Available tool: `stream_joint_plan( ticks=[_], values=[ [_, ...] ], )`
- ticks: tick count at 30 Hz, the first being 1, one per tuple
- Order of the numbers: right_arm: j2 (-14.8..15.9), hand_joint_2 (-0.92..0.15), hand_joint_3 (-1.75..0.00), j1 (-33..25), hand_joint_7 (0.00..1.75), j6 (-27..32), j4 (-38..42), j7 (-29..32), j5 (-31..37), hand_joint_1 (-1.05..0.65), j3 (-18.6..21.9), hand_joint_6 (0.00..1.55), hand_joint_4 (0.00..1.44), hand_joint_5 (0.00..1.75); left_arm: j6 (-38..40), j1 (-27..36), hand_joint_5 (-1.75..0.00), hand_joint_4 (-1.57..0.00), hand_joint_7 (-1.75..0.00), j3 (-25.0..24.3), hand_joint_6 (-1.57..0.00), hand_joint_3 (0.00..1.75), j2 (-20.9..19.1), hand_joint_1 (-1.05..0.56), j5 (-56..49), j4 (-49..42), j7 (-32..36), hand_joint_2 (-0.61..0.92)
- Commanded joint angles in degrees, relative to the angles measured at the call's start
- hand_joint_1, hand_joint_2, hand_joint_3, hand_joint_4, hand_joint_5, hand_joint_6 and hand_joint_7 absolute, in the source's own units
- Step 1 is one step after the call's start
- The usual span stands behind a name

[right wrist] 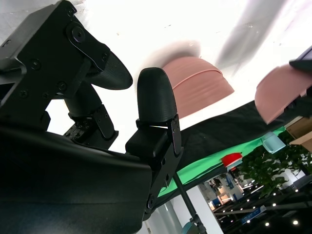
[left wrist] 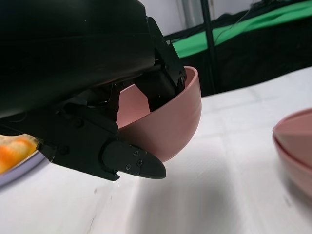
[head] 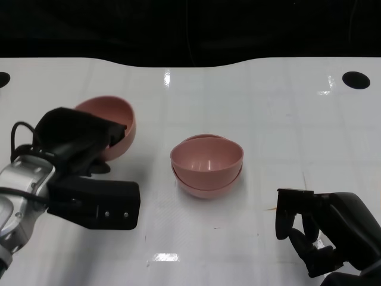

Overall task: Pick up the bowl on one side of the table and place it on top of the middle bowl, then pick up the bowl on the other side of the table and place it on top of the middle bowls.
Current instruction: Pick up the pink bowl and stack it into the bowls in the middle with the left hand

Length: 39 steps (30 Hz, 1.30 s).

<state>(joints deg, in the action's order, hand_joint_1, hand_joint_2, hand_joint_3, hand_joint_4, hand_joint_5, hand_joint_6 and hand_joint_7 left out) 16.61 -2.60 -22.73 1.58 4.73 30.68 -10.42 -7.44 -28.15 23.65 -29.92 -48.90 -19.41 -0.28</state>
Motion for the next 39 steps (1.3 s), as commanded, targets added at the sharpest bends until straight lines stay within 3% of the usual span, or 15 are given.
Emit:
stream_joint_plan(
  ticks=[1, 4, 6, 8, 13, 21, 23, 27, 32, 39],
  values=[
    [0.4, -0.20, -1.52, 0.3, 1.58, 0.1, -0.3, -0.1, -0.3, -0.09, 0.1, 0.78, 0.94, 1.75, -1.9, -2.7, -1.75, -0.75, -1.00, -0.6, -0.84, 0.08, -1.4, -0.27, 0.7, 1.5, -1.5, 0.92],
    [0.4, -0.19, -1.51, 0.2, 1.58, -0.1, -0.2, -0.1, -0.3, -0.09, 0.0, 0.79, 0.94, 1.75, -3.6, -4.3, -1.75, -0.77, -1.52, -0.9, -0.66, 0.10, -1.1, -0.23, 1.0, 1.7, -1.9, 0.92],
    [0.3, -0.20, -1.51, -0.2, 1.57, -0.1, -0.3, 0.1, -0.1, -0.09, -0.2, 0.79, 0.95, 1.75, -4.4, -4.8, -1.75, -0.78, -1.66, -1.0, -0.61, 0.10, -0.9, -0.23, 1.2, 2.1, -2.1, 0.92],
    [0.2, -0.22, -1.52, -0.6, 1.57, 0.0, -0.6, 0.4, 0.1, -0.09, -0.4, 0.79, 0.94, 1.75, -5.0, -5.4, -1.75, -0.78, -1.53, -1.0, -0.66, 0.09, -0.6, -0.24, 1.4, 2.5, -2.2, 0.92],
    [0.3, -0.18, -1.57, -1.3, 1.58, -0.4, -1.1, 0.8, 0.2, -0.07, -0.5, 0.81, 0.96, 1.75, -5.7, -6.6, -1.75, -0.77, -1.52, -1.1, -0.68, 0.15, 0.5, -0.26, 3.3, 3.9, -4.4, 0.92],
    [1.1, -0.18, -1.55, -2.3, 1.58, -0.3, -1.9, 0.3, 0.1, -0.08, 0.0, 0.80, 0.95, 1.75, -10.7, -9.3, -1.75, -0.77, -1.62, 0.8, -0.67, 0.20, 3.9, -0.25, 5.7, 2.2, -6.6, 0.92],
    [1.3, -0.18, -1.55, -2.5, 1.58, -0.5, -1.9, 0.2, -0.1, -0.08, 0.1, 0.80, 0.95, 1.75, -12.4, -9.9, -1.75, -0.77, -1.47, 1.3, -0.74, 0.22, 4.6, -0.26, 5.7, 1.2, -6.6, 0.90],
    [1.3, -0.19, -1.54, -2.7, 1.59, -0.3, -2.3, -0.2, -0.5, -0.09, 0.1, 0.79, 0.95, 1.75, -14.2, -10.6, -1.75, -0.78, -1.36, 1.9, -0.80, 0.22, 6.1, -0.27, 5.4, -0.9, -6.0, 0.87],
    [1.2, -0.19, -1.54, -2.6, 1.59, -0.4, -2.3, -0.2, -0.6, -0.08, 0.0, 0.80, 0.95, 1.75, -15.9, -11.6, -1.75, -0.79, -1.45, 2.4, -0.75, 0.25, 7.7, -0.26, 5.8, -3.7, -6.5, 0.89],
    [0.7, -0.19, -1.54, -2.0, 1.59, 0.5, -2.3, -0.4, -0.3, -0.09, -0.5, 0.80, 0.96, 1.75, -15.9, -13.4, -1.66, -0.76, -0.69, 4.7, -0.94, 0.08, 8.9, -0.32, 4.4, -5.9, -8.0, 0.92]
  ],
)
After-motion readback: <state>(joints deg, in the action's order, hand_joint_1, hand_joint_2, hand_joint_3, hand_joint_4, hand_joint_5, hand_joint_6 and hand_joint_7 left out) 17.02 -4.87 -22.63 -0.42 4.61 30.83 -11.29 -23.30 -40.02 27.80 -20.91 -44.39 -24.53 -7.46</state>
